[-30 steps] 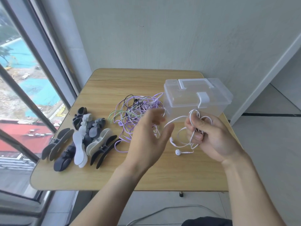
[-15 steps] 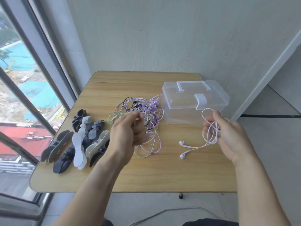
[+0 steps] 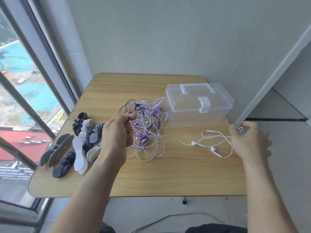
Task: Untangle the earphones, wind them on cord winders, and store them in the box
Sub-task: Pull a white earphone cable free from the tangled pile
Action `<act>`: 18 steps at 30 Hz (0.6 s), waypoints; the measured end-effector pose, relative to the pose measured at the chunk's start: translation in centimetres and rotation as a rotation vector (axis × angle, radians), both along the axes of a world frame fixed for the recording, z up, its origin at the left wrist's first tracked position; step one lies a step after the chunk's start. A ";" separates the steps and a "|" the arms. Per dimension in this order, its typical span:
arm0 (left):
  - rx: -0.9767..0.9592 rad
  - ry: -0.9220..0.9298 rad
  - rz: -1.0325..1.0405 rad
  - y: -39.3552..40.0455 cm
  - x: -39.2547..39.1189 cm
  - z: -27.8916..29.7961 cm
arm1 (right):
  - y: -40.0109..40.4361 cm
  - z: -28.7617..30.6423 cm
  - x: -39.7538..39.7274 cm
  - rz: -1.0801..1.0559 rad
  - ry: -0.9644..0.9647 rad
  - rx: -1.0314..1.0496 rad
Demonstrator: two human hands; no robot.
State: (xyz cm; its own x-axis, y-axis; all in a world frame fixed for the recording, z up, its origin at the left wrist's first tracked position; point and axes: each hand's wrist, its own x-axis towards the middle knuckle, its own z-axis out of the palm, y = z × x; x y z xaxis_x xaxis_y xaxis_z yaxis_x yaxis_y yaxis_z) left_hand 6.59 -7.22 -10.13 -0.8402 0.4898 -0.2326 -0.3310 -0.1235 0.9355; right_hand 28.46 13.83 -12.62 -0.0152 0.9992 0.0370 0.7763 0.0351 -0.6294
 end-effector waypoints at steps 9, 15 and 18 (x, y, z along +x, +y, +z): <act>-0.191 0.266 -0.681 -0.4 2.2 1.0 | -8.8 1.1 -6.1 1.040 0.617 -0.038; 0.129 -0.099 -0.531 -0.2 2.3 1.2 | -8.4 1.6 -6.4 0.945 0.692 -0.362; 0.362 -0.266 -0.321 0.1 2.1 1.2 | -8.2 1.4 -6.4 0.865 0.567 -0.326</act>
State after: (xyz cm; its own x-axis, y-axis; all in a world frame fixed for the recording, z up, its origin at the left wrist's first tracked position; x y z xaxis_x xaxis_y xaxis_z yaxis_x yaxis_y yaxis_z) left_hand 8.68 -7.11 -8.88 -0.5705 0.8001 -0.1855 -0.6241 -0.2755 0.7312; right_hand 22.03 5.60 -11.23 -0.7837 0.6211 -0.0051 0.1620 0.1965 -0.9670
